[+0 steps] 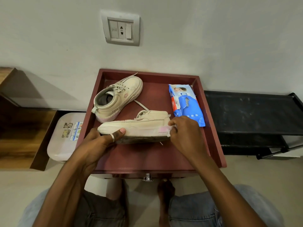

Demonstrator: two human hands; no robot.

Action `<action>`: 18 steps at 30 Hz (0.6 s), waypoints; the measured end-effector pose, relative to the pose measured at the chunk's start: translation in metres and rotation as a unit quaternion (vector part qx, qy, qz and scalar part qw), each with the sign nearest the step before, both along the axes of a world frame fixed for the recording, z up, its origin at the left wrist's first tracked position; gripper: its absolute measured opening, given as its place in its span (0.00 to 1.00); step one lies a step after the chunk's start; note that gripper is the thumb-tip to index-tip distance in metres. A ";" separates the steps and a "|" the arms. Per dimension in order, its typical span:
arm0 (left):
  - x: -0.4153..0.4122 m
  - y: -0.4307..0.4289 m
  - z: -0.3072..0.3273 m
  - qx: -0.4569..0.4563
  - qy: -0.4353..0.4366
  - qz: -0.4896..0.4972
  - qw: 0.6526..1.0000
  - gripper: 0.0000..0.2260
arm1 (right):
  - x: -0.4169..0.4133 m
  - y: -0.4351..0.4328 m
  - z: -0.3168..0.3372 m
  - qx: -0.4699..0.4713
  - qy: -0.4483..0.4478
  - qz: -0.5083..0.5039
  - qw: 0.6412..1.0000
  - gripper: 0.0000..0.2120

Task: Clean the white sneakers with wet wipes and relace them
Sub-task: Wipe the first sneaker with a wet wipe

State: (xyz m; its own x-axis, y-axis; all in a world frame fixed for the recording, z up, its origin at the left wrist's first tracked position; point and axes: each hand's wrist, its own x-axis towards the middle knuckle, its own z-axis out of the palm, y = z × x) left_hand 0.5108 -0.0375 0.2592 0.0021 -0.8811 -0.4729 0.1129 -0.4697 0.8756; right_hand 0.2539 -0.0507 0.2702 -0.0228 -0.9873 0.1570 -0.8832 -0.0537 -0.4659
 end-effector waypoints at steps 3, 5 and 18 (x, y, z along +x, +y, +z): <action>0.003 0.000 -0.002 0.000 0.002 0.005 1.000 0.22 | -0.010 -0.004 -0.003 0.047 -0.010 -0.052 0.998 0.11; 0.003 -0.001 -0.002 0.005 0.009 0.014 1.000 0.30 | 0.001 -0.001 0.000 0.017 -0.017 -0.060 0.998 0.11; 0.007 -0.003 -0.004 -0.012 -0.016 -0.016 1.000 0.40 | -0.015 -0.001 -0.003 0.112 -0.109 -0.109 0.982 0.09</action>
